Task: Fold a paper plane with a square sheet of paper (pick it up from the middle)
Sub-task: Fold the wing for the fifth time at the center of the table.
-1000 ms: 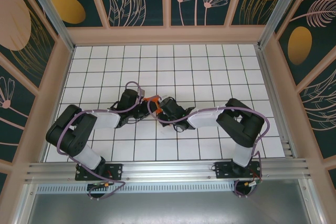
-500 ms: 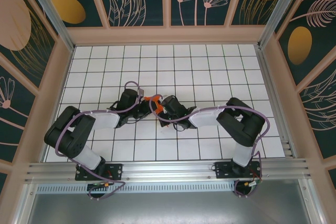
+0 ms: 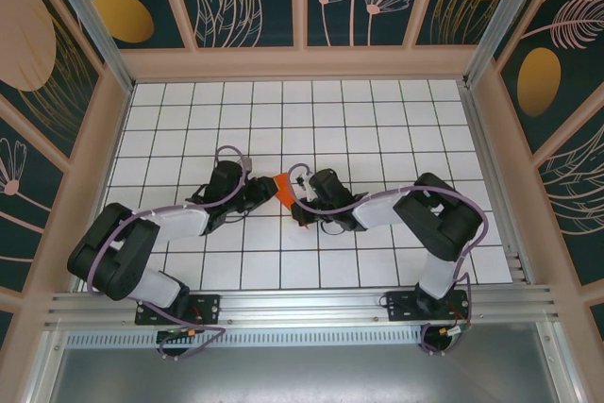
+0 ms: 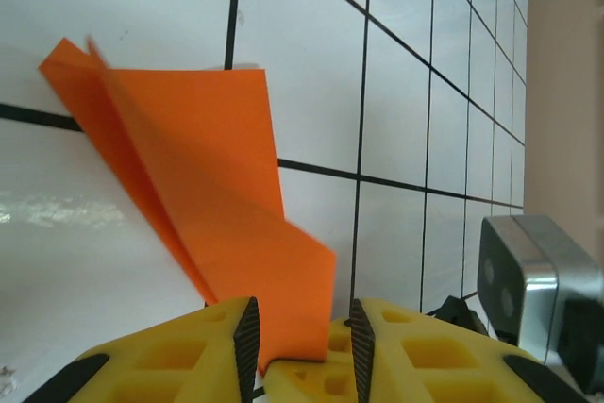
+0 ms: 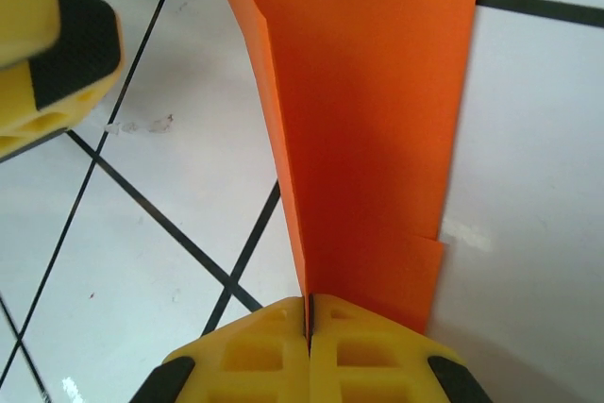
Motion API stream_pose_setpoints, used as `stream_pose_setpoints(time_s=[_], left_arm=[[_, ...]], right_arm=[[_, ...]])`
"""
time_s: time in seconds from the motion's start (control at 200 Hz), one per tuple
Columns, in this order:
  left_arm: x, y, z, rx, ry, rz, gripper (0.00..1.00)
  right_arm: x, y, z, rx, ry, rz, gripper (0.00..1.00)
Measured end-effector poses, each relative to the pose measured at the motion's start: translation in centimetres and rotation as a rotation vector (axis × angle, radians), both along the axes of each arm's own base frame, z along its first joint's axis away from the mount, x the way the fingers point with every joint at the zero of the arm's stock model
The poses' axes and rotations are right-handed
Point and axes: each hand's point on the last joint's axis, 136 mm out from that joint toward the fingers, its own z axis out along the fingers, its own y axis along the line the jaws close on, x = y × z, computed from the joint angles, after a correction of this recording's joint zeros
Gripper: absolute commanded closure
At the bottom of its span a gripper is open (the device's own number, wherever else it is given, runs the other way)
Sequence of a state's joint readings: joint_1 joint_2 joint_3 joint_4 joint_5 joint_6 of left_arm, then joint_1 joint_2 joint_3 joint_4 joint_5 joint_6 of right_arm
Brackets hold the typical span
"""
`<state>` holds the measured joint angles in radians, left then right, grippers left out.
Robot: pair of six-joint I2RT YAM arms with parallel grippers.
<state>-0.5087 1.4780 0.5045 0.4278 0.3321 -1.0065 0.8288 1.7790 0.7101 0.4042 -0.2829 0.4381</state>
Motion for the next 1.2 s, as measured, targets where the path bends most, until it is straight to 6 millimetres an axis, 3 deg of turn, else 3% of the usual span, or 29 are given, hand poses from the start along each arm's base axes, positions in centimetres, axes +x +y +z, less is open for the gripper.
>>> stream_pose_setpoints(time_s=[0.255,0.495,1.196], left_arm=[[0.0,-0.8,0.2,-0.047,-0.019,-0.031,0.70],[-0.1,-1.6,-0.9,-0.076,0.005,-0.062,0.72],[-0.5,-2.3,-2.9,-0.086,0.047,-0.096,0.76]], right_arm=[[0.0,-0.5,0.8,0.119,0.107,0.007,1.00],[-0.5,-0.4,1.4,0.180,0.188,0.029,1.00],[-0.4,0.1,0.1,0.199,0.327,0.027,1.00]])
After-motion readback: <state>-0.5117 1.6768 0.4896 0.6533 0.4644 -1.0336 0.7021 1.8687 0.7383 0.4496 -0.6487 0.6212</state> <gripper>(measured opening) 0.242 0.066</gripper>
